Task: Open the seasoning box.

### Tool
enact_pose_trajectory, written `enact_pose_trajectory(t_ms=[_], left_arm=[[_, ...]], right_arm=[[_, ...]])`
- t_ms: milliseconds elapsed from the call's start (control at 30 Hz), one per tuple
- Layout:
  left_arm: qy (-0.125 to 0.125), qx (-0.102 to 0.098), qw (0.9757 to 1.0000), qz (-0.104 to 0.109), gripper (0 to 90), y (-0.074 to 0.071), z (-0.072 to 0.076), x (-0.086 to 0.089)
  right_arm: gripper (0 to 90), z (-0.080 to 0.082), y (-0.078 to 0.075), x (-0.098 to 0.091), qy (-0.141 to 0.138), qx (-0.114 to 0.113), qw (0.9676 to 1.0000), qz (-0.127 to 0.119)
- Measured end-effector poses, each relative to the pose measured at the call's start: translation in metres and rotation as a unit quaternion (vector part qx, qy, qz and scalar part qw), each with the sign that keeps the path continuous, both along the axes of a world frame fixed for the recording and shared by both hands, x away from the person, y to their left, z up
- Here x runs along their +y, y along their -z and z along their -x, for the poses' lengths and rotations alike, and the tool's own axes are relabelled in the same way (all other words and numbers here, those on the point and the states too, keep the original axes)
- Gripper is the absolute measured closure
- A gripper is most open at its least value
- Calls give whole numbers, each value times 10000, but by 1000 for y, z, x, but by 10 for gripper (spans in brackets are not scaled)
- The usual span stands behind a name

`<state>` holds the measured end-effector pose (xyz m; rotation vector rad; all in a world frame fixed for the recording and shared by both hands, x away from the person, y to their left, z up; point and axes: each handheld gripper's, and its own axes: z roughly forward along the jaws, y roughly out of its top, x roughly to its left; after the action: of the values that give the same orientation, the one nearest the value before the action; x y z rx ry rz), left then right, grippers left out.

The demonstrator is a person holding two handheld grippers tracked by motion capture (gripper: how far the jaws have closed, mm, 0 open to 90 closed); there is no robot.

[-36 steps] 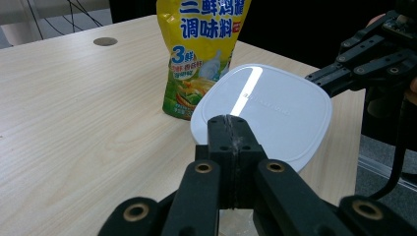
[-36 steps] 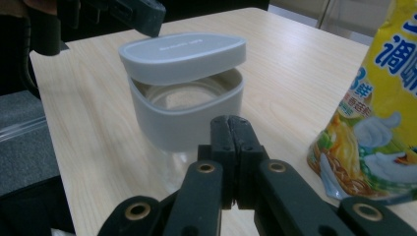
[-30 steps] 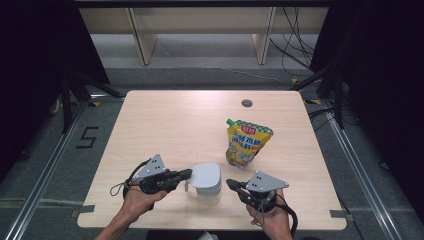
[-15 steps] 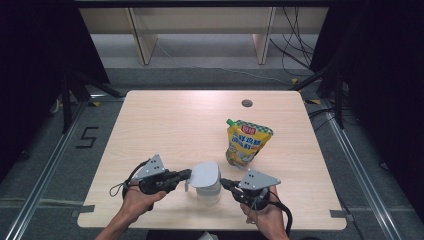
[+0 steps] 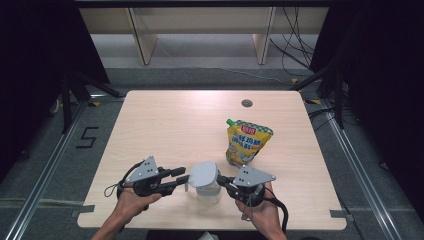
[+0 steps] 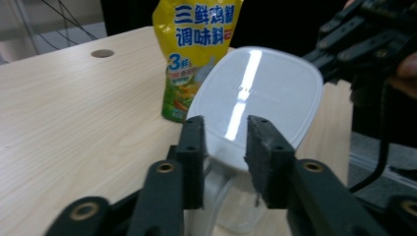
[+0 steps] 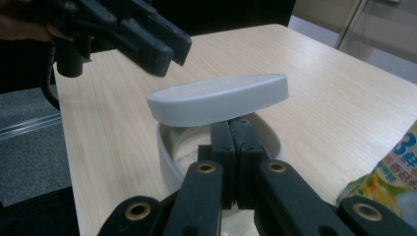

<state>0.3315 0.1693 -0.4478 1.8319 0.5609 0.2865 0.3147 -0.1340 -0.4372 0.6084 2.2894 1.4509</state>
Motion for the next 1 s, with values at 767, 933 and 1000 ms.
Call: enact_pose_trajectory(t_ms=[767,933,1000], left_arm=[[-351,271,9953,-856,279,46,17,28],[-307,215,9955,-872,273,45,16,28],[-357,330,9958,-772,270,46,17,27]], right_arm=[[900,-5,-26,48,-386,-337,9986,88],[900,-6,-25,57,-502,-394,9979,126],[900,-6,-26,54,-480,-358,9982,103]])
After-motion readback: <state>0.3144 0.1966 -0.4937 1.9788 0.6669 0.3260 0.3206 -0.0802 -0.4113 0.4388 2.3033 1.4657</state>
